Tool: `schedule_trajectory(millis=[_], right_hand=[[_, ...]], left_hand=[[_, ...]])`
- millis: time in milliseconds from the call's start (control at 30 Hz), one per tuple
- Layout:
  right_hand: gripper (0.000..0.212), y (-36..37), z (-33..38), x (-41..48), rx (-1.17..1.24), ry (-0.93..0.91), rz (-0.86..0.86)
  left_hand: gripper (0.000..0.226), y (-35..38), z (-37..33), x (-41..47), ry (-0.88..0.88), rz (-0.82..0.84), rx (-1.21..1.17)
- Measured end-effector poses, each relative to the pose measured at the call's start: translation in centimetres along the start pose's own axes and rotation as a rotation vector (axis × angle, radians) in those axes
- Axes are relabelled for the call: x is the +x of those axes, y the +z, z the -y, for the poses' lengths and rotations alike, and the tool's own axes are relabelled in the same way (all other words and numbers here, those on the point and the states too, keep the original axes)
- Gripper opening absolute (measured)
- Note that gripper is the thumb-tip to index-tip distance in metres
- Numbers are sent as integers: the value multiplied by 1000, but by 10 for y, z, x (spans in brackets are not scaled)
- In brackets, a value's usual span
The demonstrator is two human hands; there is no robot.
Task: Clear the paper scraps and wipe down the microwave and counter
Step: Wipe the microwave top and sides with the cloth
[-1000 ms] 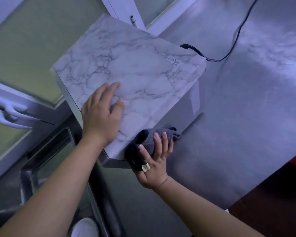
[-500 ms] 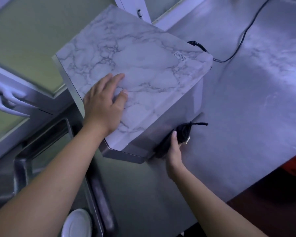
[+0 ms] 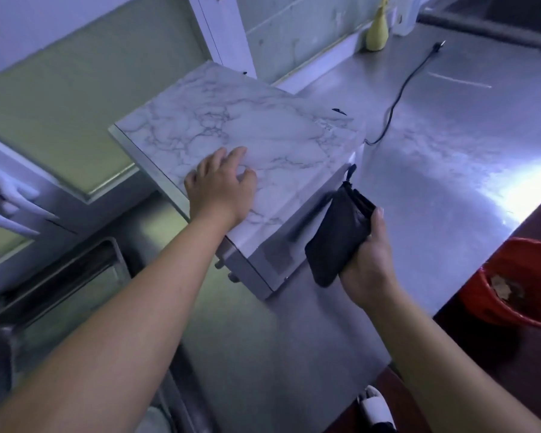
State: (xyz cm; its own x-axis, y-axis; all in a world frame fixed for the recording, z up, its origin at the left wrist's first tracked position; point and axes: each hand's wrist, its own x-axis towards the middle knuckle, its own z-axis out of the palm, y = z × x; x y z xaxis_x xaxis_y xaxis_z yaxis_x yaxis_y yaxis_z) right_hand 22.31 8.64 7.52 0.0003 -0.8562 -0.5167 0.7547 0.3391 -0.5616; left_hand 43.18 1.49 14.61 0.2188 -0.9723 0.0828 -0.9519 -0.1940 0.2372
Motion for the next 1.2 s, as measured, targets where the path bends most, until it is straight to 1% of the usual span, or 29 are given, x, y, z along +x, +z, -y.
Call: schedule_trajectory(millis=[100, 133, 200, 233, 300, 333, 400, 433, 500, 600, 667, 767, 867, 933, 1000, 1067, 1133, 1200], right_hand=[[48, 29, -3, -27, -93, -195, 15], [49, 38, -8, -37, -145, -291, 39], [53, 52, -25, -54, -309, -561, 118], [51, 57, -38, -61, -386, -687, 168], [49, 65, -70, -67, -551, -817, 238], [51, 68, -87, -67, -662, -843, 228], [56, 77, -119, -65, -890, -885, 103], [59, 83, -131, -63, -918, -907, 37], [61, 93, -145, -59, -855, -939, -61], [60, 98, -160, -56, -741, -913, -120], [60, 96, -173, -62, -701, -858, -126], [59, 91, -184, -65, -650, -848, -121], [53, 85, -193, -52, -613, -824, -109], [49, 72, -209, -44, -608, -720, -137], [46, 48, -230, -37, -586, -545, -163], [51, 25, -244, -28, -543, -409, -172], [57, 17, -249, -16, -467, -366, -173], [57, 20, -244, -6, -327, -324, -203]], left_hand=[[52, -4, 0, 0, 10, -4, 1], [52, -5, 0, 0, 15, -8, 1], [53, -7, 1, -1, 23, -8, -1], [54, -8, 1, -1, 27, -3, -5], [52, -9, 1, 0, 33, 8, -9], [49, -9, 0, 0, 33, 9, -6], [45, -9, 0, 2, 29, -7, -3], [45, -8, 1, 3, 27, -14, -6], [42, -8, 3, 7, 19, -17, 8], [42, -5, 5, 12, 34, 2, 37], [46, -1, 6, 7, 45, 16, 45], [54, 1, 6, 0, 64, 18, 45], [55, -2, 5, 5, 70, 16, 41], [53, -3, 5, 7, 64, 17, 38], [52, -3, 7, 3, 60, 24, 57], [51, -4, 9, 1, 58, 22, 60], [51, -4, 8, 3, 59, 8, 51], [51, -3, 2, 6, 65, 1, 46]])
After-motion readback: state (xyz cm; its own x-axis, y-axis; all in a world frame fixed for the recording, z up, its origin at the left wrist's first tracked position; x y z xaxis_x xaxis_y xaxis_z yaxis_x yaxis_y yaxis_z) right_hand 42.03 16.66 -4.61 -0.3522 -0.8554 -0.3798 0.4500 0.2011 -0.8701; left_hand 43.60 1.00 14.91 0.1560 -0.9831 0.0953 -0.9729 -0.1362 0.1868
